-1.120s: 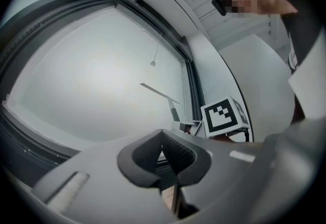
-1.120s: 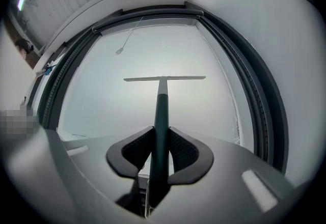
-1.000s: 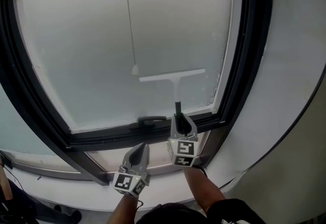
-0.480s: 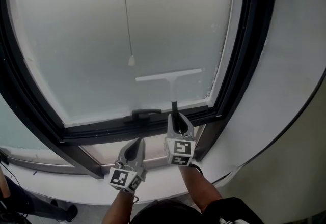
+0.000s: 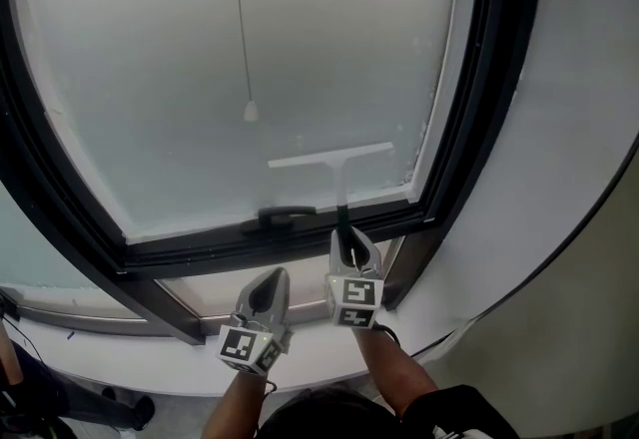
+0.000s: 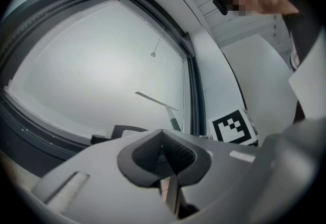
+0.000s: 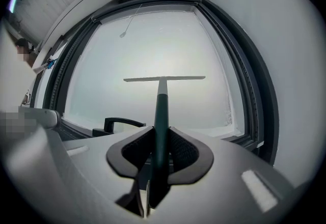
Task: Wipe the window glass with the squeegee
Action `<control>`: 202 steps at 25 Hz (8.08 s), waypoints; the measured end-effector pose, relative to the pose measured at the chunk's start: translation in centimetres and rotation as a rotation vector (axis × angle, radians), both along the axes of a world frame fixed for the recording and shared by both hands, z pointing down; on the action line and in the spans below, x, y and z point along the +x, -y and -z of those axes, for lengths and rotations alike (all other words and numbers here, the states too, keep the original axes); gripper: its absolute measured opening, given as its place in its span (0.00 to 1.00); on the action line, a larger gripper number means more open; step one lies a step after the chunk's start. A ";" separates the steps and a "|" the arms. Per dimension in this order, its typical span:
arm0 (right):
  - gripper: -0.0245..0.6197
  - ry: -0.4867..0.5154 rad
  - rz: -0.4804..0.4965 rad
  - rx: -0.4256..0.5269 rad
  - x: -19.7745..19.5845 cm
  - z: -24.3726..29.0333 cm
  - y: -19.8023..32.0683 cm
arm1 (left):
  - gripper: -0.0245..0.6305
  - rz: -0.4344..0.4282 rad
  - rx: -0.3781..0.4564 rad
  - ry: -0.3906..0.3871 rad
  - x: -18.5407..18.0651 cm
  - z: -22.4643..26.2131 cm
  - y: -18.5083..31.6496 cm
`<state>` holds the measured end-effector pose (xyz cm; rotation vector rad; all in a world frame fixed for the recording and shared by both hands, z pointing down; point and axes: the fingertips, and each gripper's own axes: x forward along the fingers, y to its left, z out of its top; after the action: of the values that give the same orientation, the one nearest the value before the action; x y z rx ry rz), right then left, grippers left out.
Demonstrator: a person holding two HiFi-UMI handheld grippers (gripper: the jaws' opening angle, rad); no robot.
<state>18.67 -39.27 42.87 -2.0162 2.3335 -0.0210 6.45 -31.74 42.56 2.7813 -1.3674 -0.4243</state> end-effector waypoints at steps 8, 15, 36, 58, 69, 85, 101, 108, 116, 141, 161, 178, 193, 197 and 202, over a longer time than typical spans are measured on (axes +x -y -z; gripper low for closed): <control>0.19 -0.049 -0.006 -0.035 0.4 -2.2 -0.4 | 0.04 -0.003 0.000 0.001 0.1 0.0 -0.3; 0.19 -0.044 0.004 -0.059 0.2 -3.0 -1.0 | 0.04 -0.012 0.000 -0.006 0.7 0.2 -0.7; 0.19 0.002 0.016 -0.142 -0.6 -6.2 -2.4 | 0.04 -0.029 -0.028 0.009 0.6 -1.0 -1.8; 0.19 -0.049 -0.072 0.336 6.5 15.8 -0.2 | 0.04 -0.137 0.048 0.021 4.7 0.6 0.5; 0.19 -0.049 -0.051 0.564 9.1 31.9 3.6 | 0.04 -0.072 0.084 -0.006 3.9 2.4 2.9; 0.19 0.049 -0.036 0.546 9.8 30.2 5.1 | 0.04 -0.034 0.054 0.039 2.9 1.4 2.3; 0.19 0.030 -0.044 0.450 9.7 24.8 4.4 | 0.04 -0.117 0.146 0.003 7.4 6.6 2.2; 0.19 0.029 -0.037 0.419 9.5 22.4 4.3 | 0.04 -0.127 0.124 0.005 7.9 5.4 1.7; 0.19 0.034 -0.031 0.378 9.5 20.3 4.3 | 0.04 -0.116 0.094 0.006 8.0 4.2 1.4; 0.19 0.041 0.012 0.267 8.8 14.2 4.0 | 0.04 -0.058 0.050 0.002 7.4 2.5 1.0; 0.19 0.038 0.024 0.212 8.6 9.9 3.8 | 0.04 -0.038 -0.001 0.005 7.0 0.7 1.3; 0.19 0.067 0.001 0.137 8.6 5.8 3.5 | 0.04 -0.021 -0.045 0.007 5.8 -0.8 0.9; 0.19 0.054 -0.020 0.071 8.4 2.3 3.0 | 0.04 -0.041 -0.040 0.006 5.9 -0.8 1.7; 0.19 0.043 -0.036 0.054 8.6 1.4 2.8 | 0.04 -0.059 -0.054 0.009 6.2 -1.2 1.8; 0.19 0.032 -0.040 0.018 8.5 0.0 2.3 | 0.04 -0.078 -0.061 0.007 6.5 -1.4 1.9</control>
<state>27.20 -41.56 42.83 -2.0380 2.2656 -0.0301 12.96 -33.66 44.01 2.7784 -1.2453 -0.3651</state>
